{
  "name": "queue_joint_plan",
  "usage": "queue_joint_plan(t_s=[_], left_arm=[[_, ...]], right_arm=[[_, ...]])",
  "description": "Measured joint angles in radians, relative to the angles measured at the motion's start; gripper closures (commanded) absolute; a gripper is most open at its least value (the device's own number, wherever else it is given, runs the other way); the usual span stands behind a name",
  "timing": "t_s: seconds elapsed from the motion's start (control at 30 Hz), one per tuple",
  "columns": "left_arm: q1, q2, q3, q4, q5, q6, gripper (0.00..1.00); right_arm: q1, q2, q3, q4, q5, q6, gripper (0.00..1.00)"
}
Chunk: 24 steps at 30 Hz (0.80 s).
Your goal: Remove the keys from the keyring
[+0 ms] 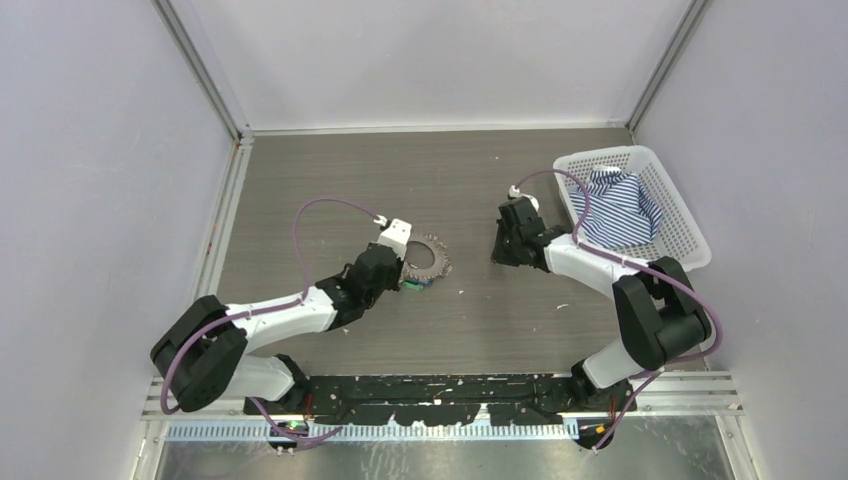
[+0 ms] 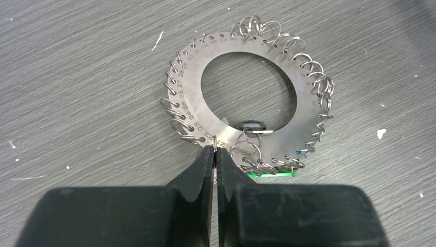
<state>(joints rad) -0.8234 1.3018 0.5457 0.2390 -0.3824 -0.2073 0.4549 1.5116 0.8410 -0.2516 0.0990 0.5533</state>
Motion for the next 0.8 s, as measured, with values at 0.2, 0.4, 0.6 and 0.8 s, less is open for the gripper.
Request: queue_joint_plan(t_s=[0.2,0.4,0.6,0.8], left_arm=[[0.0,-0.04,0.037,-0.117,-0.019,-0.018,0.25],[0.0,-0.081,0.16,-0.286,-0.003,-0.016,0.0],[0.0,-0.082,0.365,-0.483,0.008,-0.061,0.0],[0.0,-0.095,0.47,-0.605,-0.014,-0.086,0.0]], right_arm=[[0.0,0.007,-0.018,0.013,0.002,0.018,0.24],[0.0,-0.024,-0.018,-0.004,0.014,0.013,0.0],[0.0,-0.143,0.025,-0.046,0.035,-0.005,0.0],[0.0,-0.245,0.105,-0.039,0.039,-0.017,0.0]])
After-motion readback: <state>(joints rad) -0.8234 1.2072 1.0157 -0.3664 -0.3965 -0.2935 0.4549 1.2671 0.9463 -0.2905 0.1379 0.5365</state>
